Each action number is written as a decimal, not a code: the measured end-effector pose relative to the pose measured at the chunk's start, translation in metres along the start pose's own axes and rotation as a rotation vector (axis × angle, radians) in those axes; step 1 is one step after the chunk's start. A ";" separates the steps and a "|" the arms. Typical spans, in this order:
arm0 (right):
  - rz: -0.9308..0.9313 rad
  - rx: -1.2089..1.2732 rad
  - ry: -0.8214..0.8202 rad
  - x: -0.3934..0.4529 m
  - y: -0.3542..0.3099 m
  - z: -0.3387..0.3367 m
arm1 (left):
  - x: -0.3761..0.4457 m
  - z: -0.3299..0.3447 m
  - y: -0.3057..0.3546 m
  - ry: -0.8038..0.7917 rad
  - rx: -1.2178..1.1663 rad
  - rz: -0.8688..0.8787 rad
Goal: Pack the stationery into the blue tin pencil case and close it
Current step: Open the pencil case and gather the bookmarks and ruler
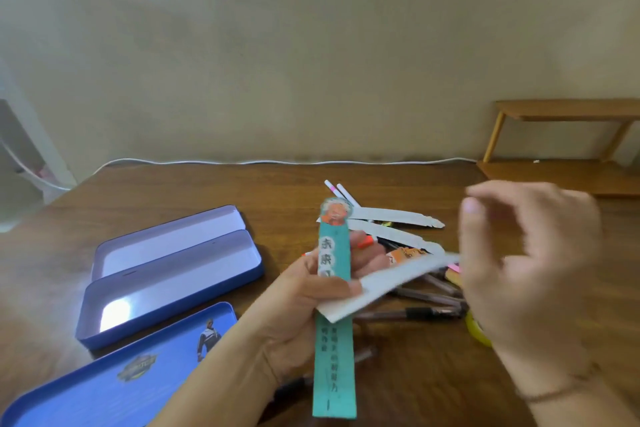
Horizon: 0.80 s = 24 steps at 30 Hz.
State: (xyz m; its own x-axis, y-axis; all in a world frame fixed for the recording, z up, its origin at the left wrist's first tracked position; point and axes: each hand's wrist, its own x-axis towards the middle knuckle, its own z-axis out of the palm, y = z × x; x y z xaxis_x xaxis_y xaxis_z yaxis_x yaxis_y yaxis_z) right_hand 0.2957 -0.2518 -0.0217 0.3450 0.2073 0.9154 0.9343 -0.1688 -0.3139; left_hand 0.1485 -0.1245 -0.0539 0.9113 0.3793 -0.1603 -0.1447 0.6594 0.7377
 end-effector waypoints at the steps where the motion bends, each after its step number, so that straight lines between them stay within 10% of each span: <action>1: 0.136 0.154 -0.005 0.000 0.002 -0.004 | 0.000 -0.001 0.002 0.045 -0.030 0.078; 6: 0.998 0.663 -0.758 -0.008 -0.002 0.012 | 0.000 0.004 0.002 0.050 -0.239 0.162; 9: 1.118 0.886 -0.734 -0.016 -0.004 0.023 | -0.002 0.010 -0.006 -0.002 -0.188 0.021; 16: 0.843 0.629 -0.913 -0.021 -0.004 0.023 | -0.007 0.016 -0.001 0.053 -0.093 -0.252; 24: 0.386 0.101 -0.746 -0.029 -0.002 0.029 | 0.003 0.011 -0.001 0.275 0.130 -0.083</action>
State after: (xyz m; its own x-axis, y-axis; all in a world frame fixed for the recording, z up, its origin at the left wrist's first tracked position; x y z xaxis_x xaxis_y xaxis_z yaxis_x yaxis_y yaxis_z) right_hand 0.2863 -0.2294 -0.0544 0.5773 0.7403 0.3445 0.7299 -0.2787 -0.6242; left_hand 0.1553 -0.1313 -0.0480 0.7771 0.5006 -0.3816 -0.0077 0.6137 0.7895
